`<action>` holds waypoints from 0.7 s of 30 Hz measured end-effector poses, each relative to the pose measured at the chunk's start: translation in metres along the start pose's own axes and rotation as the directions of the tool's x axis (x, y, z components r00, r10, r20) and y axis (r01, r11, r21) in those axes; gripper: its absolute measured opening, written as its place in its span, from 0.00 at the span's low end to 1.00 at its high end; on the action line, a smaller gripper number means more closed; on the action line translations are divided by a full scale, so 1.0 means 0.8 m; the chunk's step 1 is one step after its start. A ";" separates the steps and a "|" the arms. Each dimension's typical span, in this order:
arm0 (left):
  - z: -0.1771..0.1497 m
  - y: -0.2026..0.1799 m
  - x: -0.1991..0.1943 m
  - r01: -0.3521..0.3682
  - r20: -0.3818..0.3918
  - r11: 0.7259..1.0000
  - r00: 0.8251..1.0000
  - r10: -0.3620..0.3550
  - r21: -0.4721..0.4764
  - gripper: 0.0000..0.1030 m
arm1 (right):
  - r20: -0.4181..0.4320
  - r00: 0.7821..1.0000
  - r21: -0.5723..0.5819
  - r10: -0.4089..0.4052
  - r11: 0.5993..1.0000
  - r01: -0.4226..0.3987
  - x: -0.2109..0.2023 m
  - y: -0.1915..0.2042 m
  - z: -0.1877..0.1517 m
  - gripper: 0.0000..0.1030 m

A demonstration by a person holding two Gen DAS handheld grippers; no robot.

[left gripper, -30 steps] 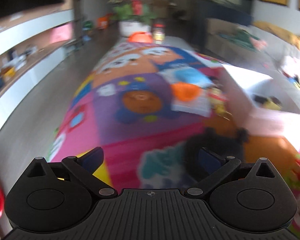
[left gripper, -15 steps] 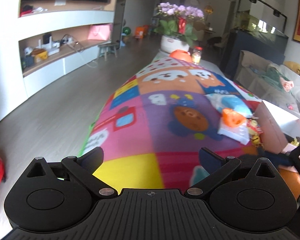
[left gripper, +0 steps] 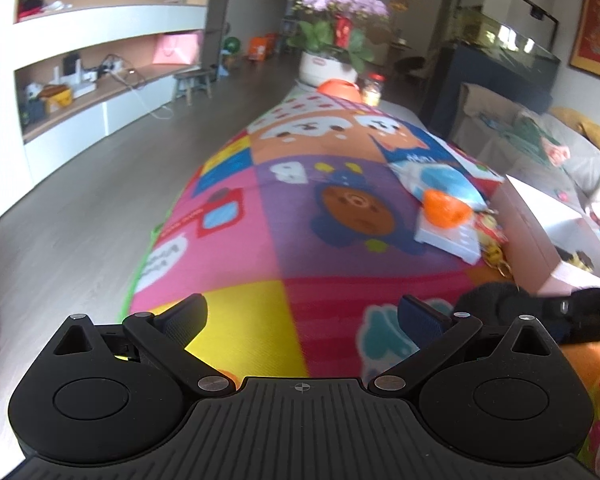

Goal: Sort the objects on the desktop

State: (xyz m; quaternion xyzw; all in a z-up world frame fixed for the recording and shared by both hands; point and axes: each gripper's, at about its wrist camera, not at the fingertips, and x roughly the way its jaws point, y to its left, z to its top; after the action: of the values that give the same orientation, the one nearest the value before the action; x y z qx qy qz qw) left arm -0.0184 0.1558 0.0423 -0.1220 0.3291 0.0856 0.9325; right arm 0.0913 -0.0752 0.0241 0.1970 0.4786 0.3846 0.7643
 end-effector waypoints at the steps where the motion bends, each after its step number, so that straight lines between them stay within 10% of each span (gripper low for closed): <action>1: -0.001 -0.004 0.000 0.007 -0.003 1.000 1.000 -0.007 0.011 1.00 | 0.027 0.999 -0.024 -0.025 0.999 0.026 -0.006 0.003 -0.004 0.66; 14: -0.027 -0.089 -0.023 0.210 -0.008 0.942 0.977 -0.215 0.263 1.00 | 0.240 0.938 -0.078 -0.252 0.958 0.277 -0.101 -0.032 -0.016 0.87; 21: -0.052 -0.143 -0.009 0.308 -0.093 0.878 0.951 -0.295 0.367 1.00 | 0.486 0.772 -0.189 -0.410 0.813 0.551 -0.185 -0.021 -0.067 1.00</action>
State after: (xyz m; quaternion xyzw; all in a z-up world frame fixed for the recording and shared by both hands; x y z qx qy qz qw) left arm -0.0208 0.0337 0.0350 0.0084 0.3321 -0.1275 0.9345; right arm 0.0142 -0.2040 0.0738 0.0176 0.2667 0.1936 0.9440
